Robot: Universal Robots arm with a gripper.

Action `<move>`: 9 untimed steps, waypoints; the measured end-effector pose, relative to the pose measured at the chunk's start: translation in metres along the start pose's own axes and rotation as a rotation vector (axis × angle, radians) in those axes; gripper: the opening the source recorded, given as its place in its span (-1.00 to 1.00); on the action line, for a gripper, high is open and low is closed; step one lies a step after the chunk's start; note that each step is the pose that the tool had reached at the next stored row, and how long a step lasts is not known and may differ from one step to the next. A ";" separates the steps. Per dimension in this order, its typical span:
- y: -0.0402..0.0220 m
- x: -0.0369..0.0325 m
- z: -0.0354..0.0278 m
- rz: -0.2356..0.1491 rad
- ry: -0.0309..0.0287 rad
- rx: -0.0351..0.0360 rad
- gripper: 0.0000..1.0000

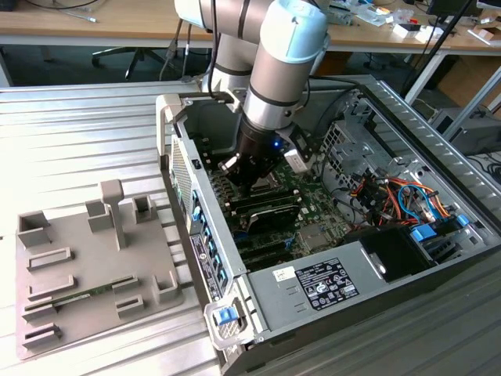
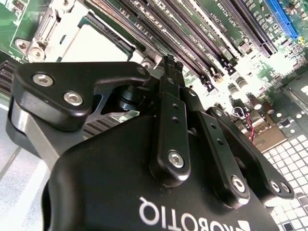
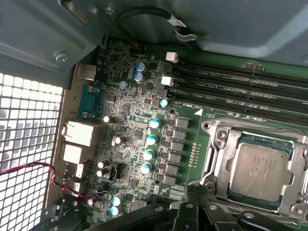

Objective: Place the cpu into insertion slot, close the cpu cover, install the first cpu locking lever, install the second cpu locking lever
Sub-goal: 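Install the second cpu locking lever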

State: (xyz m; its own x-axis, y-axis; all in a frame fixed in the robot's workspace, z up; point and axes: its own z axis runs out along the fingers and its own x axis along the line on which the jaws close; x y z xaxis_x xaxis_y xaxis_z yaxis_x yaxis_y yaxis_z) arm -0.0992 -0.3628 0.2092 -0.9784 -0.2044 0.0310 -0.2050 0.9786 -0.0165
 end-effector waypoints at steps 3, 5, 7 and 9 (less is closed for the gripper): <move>0.0006 0.0009 0.0002 -0.004 0.0000 0.0002 -0.79; 0.0018 0.0007 0.0003 -0.005 0.0000 0.0002 -0.79; 0.0035 0.0002 0.0005 -0.005 -0.0001 0.0002 -0.79; 0.0065 -0.0004 0.0009 -0.006 -0.0005 -0.0003 -0.79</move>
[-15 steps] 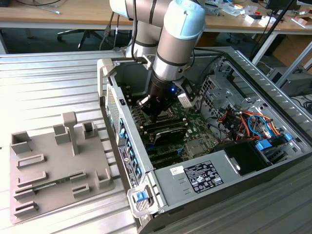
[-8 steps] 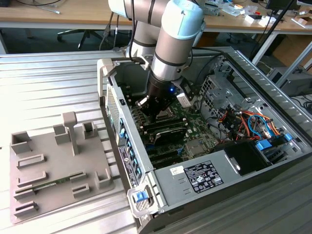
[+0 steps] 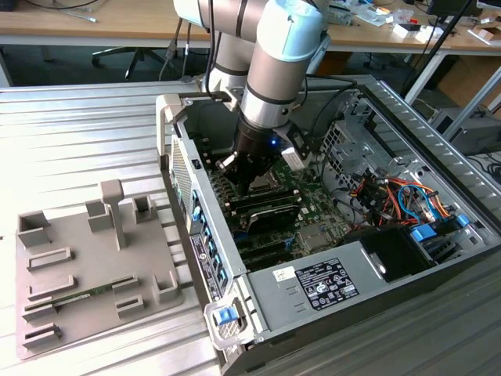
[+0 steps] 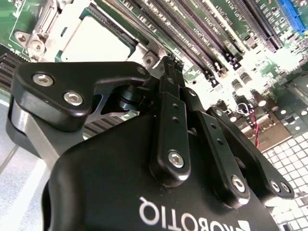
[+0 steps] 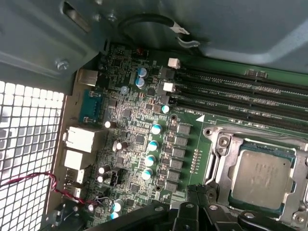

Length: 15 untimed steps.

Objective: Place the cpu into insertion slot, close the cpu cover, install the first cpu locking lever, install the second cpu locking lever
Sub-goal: 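Install the second cpu locking lever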

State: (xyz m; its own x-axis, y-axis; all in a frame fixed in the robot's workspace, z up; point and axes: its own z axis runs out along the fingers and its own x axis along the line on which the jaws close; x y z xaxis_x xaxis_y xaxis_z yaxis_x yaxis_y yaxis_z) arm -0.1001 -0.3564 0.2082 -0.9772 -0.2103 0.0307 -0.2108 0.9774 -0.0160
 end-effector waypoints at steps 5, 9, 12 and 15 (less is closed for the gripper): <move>0.0018 -0.0003 0.0001 -0.001 0.0004 0.0007 -0.79; 0.0031 -0.0005 -0.0060 -0.001 0.0004 0.0009 -0.79; 0.0041 -0.0020 -0.0129 -0.001 0.0003 0.0009 -0.79; 0.0068 -0.0089 -0.0136 0.001 0.0008 0.0008 -0.79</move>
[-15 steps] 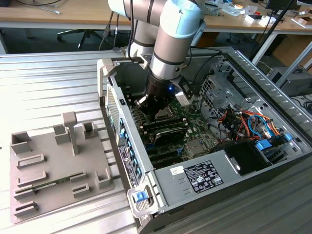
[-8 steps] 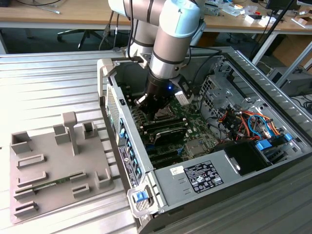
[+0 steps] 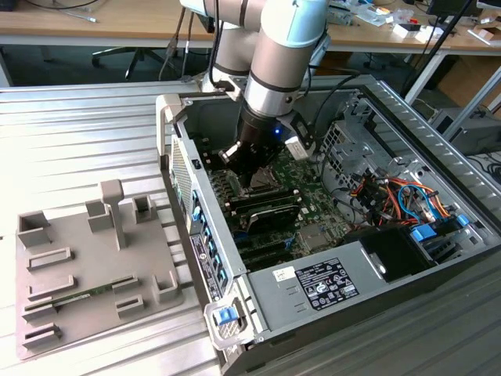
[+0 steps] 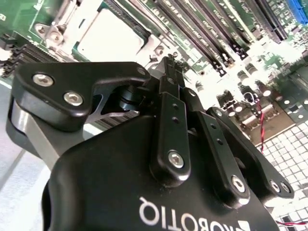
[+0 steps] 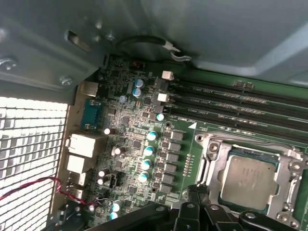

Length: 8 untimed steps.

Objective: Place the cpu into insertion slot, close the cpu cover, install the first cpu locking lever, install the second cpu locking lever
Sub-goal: 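Install the second cpu locking lever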

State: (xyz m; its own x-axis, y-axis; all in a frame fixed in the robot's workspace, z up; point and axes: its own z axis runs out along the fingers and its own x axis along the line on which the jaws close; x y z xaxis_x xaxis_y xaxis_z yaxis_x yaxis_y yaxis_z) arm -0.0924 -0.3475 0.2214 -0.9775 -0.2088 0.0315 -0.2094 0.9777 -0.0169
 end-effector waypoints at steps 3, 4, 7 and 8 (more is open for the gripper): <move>0.0024 -0.0072 -0.0002 0.000 0.0045 -0.0011 -0.79; 0.0030 -0.0096 -0.0003 0.001 0.0065 -0.0015 -0.79; 0.0037 -0.0238 -0.0006 0.001 0.0154 -0.0034 -0.79; 0.0031 -0.0302 -0.0006 0.000 0.0180 -0.0039 -0.79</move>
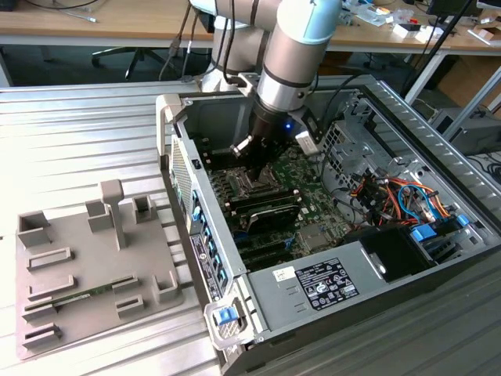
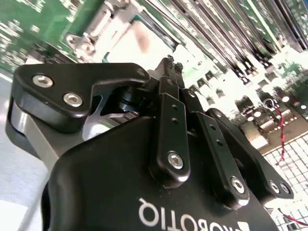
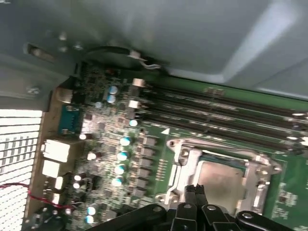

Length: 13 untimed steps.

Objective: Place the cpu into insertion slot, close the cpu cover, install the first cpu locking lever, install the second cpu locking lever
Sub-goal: 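Install the second cpu locking lever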

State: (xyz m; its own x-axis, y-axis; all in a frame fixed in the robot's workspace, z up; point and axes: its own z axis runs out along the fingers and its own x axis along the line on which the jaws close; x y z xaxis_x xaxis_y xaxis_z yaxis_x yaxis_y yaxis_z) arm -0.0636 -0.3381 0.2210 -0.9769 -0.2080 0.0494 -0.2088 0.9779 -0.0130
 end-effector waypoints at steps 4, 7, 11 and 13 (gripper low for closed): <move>-0.0021 -0.0174 -0.0007 0.000 0.0073 -0.0016 -0.79; -0.0045 -0.0315 -0.0011 0.000 0.0135 -0.0030 -0.79; -0.0103 -0.0517 -0.0013 0.002 0.0242 -0.0048 -0.79; -0.0129 -0.0512 -0.0013 0.004 0.0246 -0.0041 -0.79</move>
State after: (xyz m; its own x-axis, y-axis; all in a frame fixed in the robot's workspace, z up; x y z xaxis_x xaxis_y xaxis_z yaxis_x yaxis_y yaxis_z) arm -0.0108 -0.3401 0.2199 -0.9763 -0.2033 0.0739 -0.2045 0.9788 -0.0091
